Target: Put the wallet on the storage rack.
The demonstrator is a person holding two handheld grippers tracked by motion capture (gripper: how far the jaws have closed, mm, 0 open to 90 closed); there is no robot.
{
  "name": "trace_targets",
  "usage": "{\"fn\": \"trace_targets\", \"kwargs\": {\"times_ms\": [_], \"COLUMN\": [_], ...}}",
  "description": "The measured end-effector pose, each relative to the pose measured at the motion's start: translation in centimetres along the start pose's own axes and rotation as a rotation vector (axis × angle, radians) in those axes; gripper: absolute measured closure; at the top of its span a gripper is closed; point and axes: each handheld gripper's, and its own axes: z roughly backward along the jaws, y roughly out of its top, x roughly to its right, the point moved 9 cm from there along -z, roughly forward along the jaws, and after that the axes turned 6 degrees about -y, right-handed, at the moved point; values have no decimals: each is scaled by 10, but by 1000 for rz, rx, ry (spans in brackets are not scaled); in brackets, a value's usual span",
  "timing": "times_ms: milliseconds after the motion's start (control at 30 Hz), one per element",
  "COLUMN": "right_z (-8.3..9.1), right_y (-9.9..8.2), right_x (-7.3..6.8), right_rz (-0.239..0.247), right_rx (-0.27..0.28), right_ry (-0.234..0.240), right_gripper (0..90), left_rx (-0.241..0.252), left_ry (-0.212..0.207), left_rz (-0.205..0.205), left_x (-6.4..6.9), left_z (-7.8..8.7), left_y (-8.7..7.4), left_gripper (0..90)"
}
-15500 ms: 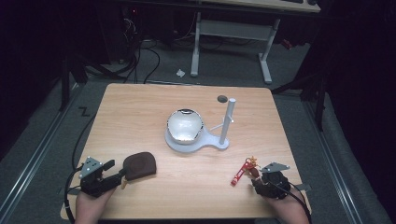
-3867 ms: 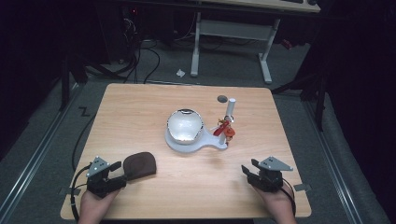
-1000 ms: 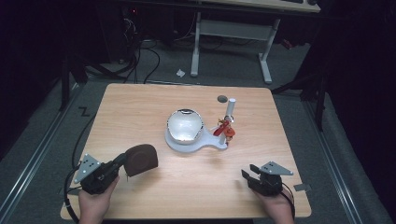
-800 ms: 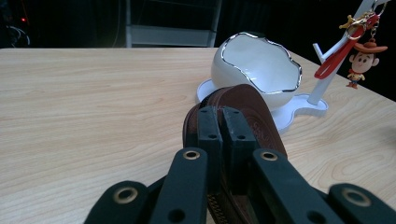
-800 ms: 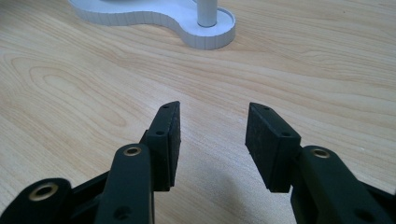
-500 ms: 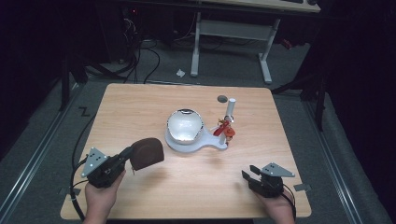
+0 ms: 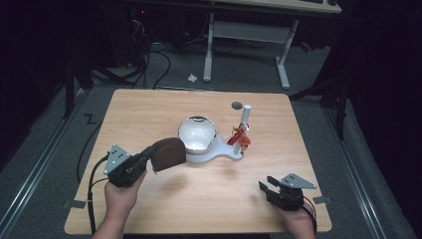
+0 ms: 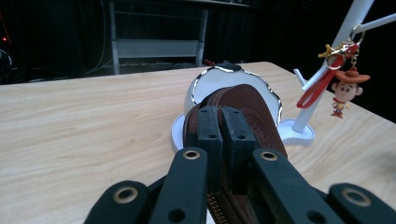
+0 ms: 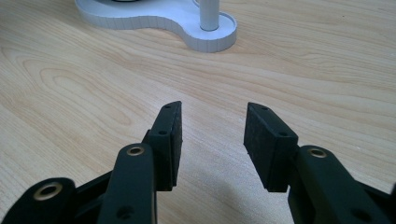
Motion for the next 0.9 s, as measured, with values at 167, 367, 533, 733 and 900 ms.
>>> {"fn": "trace_targets", "kwargs": {"times_ms": [167,367,533,733,900], "right_z": [0,0,0,0,-1], "right_y": [-1,-1,-1,-1,-1], "right_x": [0,0,0,0,1], "right_rz": [-9,-7,-9,-9,-11], "right_rx": [-5,-3,-5,-3,-4], "right_ry": [6,9,14,18,21], "right_gripper": [577,579,579,581,581], "left_rx": [-15,-27,-51,-74,-96], "left_ry": [7,16,26,36,52], "left_rz": [-11,-21,-23,-21,-26], "left_x": [-1,-1,-4,-8,-10], "left_z": [-16,-34,-50,-64,-74], "left_y": [9,19,23,25,28], "left_gripper": [872,872,871,871,871]}}
